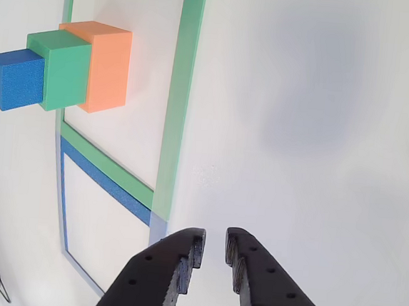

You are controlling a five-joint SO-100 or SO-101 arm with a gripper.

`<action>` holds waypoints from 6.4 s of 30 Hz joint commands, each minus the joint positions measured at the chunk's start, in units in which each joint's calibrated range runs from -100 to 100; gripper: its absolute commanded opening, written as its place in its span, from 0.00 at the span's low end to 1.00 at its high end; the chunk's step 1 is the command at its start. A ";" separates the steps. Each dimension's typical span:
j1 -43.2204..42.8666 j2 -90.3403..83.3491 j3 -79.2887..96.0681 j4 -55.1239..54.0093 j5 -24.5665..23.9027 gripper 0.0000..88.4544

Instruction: Tower of hanoi

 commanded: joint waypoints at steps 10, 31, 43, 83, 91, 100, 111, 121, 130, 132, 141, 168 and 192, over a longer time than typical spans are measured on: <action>-0.12 5.90 -3.97 -5.47 12.71 0.00; 12.69 16.72 -32.68 -4.58 98.93 0.00; 16.65 24.65 -54.22 13.63 164.74 0.15; 41.74 24.17 -24.14 -11.78 191.39 0.52; 41.89 35.07 -10.88 -41.08 191.39 0.51; 42.80 54.86 -6.88 -67.55 191.39 0.54; 44.48 77.37 -7.79 -91.83 191.39 0.60; 42.80 95.08 -13.97 -107.86 191.39 0.61; 42.96 107.90 -22.14 -114.58 191.39 0.61; 43.26 110.47 -24.23 -115.30 191.39 0.61; 42.80 121.68 -31.78 -121.46 191.39 0.62; 38.46 132.74 -47.13 -123.80 191.39 0.65; 36.55 134.42 -47.13 -124.29 191.39 0.65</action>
